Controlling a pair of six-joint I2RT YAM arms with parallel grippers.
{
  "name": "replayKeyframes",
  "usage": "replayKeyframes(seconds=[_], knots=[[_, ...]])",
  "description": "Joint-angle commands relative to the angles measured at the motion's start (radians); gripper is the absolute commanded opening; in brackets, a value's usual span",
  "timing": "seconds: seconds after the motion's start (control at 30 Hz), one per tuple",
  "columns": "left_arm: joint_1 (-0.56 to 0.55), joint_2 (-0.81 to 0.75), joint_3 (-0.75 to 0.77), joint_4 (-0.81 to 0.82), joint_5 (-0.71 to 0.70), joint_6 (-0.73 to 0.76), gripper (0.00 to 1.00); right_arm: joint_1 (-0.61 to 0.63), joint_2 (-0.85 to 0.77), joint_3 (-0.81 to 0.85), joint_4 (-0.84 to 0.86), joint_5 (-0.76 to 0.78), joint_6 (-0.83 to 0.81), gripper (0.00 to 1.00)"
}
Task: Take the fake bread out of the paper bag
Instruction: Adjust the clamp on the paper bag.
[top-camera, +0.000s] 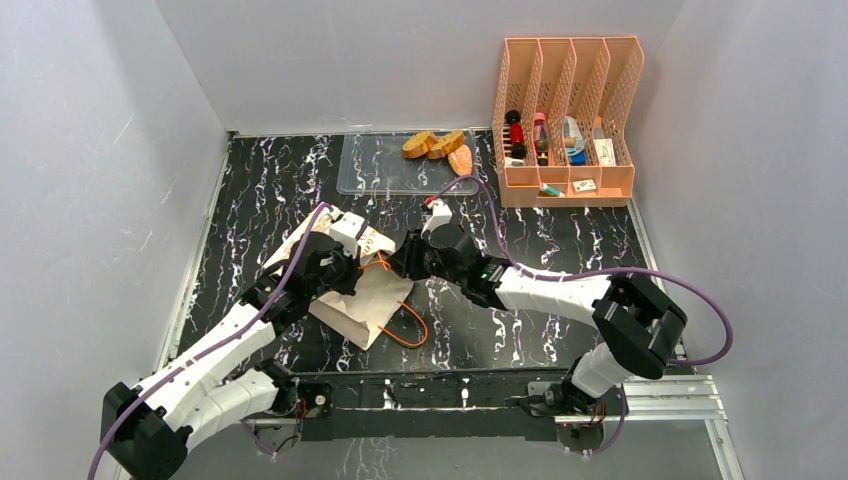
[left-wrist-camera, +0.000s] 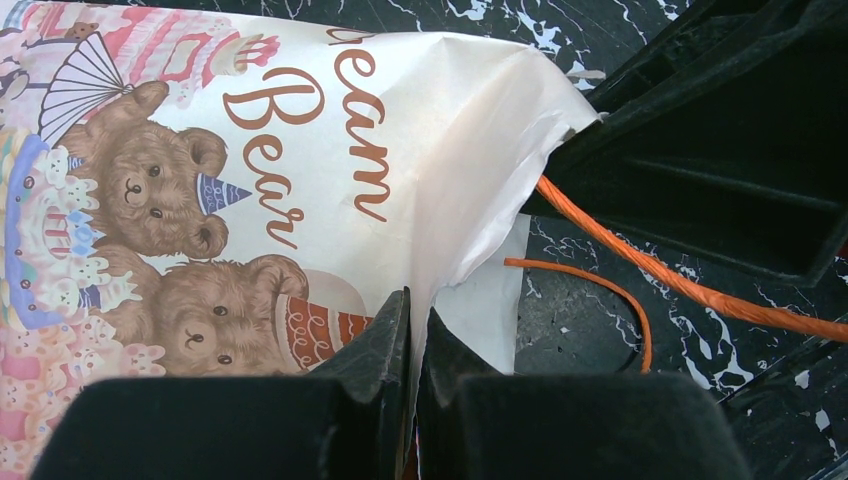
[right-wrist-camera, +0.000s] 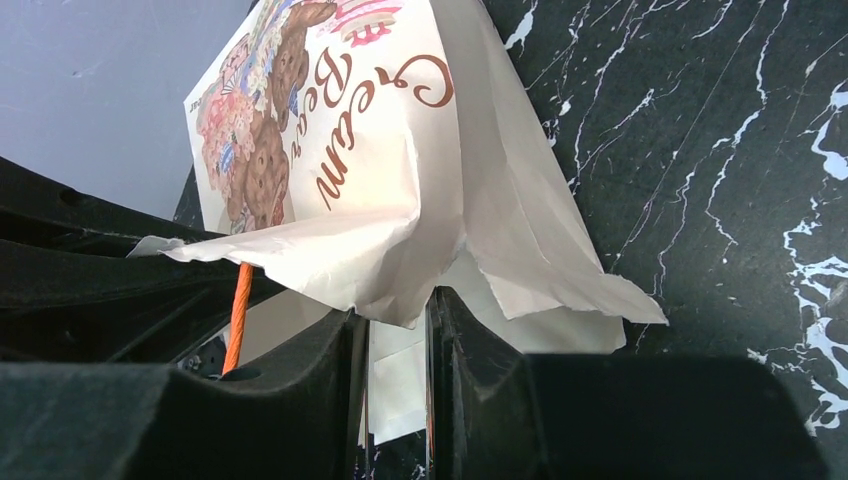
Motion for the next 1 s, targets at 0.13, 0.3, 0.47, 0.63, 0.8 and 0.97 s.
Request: replayKeyframes(seconds=[0.13, 0.3, 0.47, 0.63, 0.8, 0.97], knots=[[0.0, -0.041, 0.032, -0.007, 0.007, -0.015, 0.0, -0.004, -0.042, -0.015, 0.085, -0.066, 0.109, 0.23], [0.0, -0.053, 0.039, -0.007, -0.012, -0.018, 0.0, -0.005, -0.051, -0.083, 0.138, -0.109, 0.202, 0.24], [0.0, -0.064, 0.04, 0.008, -0.007, -0.024, 0.0, -0.006, -0.042, -0.155, 0.206, -0.125, 0.287, 0.29], [0.0, -0.059, 0.036, 0.012, -0.003, -0.027, 0.0, -0.022, -0.018, -0.152, 0.267, -0.154, 0.313, 0.29], [0.0, -0.058, 0.037, 0.007, -0.004, -0.024, 0.0, -0.04, -0.028, -0.166, 0.324, -0.144, 0.339, 0.29], [0.0, -0.06, 0.04, 0.005, -0.006, -0.02, 0.0, -0.049, -0.022, -0.151, 0.325, -0.122, 0.338, 0.28]])
